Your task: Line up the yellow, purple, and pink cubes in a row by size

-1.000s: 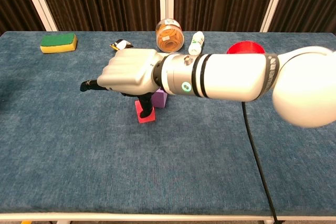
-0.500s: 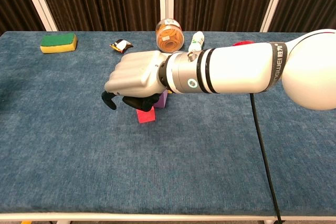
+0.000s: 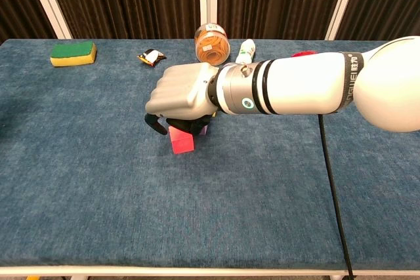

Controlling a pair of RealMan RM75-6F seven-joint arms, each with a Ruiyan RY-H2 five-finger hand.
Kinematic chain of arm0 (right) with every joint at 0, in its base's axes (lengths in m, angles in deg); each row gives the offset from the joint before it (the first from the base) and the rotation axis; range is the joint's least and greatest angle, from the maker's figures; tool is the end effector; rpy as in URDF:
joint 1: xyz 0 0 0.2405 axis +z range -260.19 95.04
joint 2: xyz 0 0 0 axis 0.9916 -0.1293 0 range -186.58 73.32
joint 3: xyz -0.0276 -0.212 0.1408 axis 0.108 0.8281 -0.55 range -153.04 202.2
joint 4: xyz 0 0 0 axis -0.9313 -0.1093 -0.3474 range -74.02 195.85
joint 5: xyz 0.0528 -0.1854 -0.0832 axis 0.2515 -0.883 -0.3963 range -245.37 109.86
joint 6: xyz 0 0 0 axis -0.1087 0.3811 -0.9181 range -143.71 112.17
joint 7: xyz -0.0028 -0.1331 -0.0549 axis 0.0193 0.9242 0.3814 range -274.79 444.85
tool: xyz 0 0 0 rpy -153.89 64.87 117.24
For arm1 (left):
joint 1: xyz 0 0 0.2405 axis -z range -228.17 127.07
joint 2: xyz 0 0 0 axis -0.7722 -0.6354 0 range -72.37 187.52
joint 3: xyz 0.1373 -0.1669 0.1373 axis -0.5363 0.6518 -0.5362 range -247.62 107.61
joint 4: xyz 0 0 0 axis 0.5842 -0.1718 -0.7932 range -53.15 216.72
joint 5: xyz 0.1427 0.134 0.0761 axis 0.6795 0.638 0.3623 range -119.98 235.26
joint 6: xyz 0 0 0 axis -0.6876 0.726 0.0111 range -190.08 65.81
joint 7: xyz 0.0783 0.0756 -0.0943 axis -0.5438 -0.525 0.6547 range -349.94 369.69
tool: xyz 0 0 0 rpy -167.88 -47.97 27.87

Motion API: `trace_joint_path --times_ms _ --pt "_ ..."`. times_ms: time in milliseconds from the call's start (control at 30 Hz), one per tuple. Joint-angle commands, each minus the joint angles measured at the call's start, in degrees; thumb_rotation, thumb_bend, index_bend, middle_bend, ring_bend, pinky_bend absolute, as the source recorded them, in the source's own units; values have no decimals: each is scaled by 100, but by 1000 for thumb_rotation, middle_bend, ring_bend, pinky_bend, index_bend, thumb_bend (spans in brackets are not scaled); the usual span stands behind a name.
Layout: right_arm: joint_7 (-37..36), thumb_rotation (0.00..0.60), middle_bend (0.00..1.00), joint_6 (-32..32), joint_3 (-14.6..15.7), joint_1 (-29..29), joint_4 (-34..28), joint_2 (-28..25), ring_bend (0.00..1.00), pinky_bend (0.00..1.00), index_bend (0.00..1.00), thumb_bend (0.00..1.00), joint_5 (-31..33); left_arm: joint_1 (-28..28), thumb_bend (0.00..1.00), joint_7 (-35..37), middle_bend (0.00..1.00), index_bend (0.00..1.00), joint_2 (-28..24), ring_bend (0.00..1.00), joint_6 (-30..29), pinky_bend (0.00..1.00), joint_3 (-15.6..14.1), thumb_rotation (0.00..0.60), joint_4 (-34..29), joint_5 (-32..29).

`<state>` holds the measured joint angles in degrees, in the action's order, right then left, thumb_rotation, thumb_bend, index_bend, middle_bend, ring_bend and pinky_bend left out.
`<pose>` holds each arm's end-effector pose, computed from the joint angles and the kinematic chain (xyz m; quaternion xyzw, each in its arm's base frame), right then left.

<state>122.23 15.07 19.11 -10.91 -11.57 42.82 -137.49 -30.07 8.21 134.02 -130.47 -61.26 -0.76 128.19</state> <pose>-0.0090 -0.3404 -0.1203 0.9424 -0.0091 0.2293 0.2432 -0.2985 0.2860 0.0923 -0.5921 -0.4469 -0.3798 0.5527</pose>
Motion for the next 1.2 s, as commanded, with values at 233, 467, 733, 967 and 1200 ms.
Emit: trace_joint_path --times_ms 233,467,733,967,1200 --pt "320 600 891 65 142 64 -82 -63 932 1000 381 813 327 6 30 5 65 203 9 89 27 209 -1 600 12 -3" --pt "504 600 891 138 232 110 -178 -140 932 1000 397 814 564 11 31 11 63 203 17 89 37 209 1 600 21 3" --pt "616 600 887 296 285 151 -211 -147 931 1000 371 793 706 26 30 5 62 203 15 89 63 208 11 600 24 -8" --pt "464 600 884 641 290 18 -381 -213 930 1000 116 418 486 27 31 -11 62 203 8 89 47 209 18 600 3 -4" --pt "500 600 882 981 284 -158 -220 -29 930 1000 0 88 496 28 30 -49 62 203 -14 89 58 209 8 600 -56 -8"
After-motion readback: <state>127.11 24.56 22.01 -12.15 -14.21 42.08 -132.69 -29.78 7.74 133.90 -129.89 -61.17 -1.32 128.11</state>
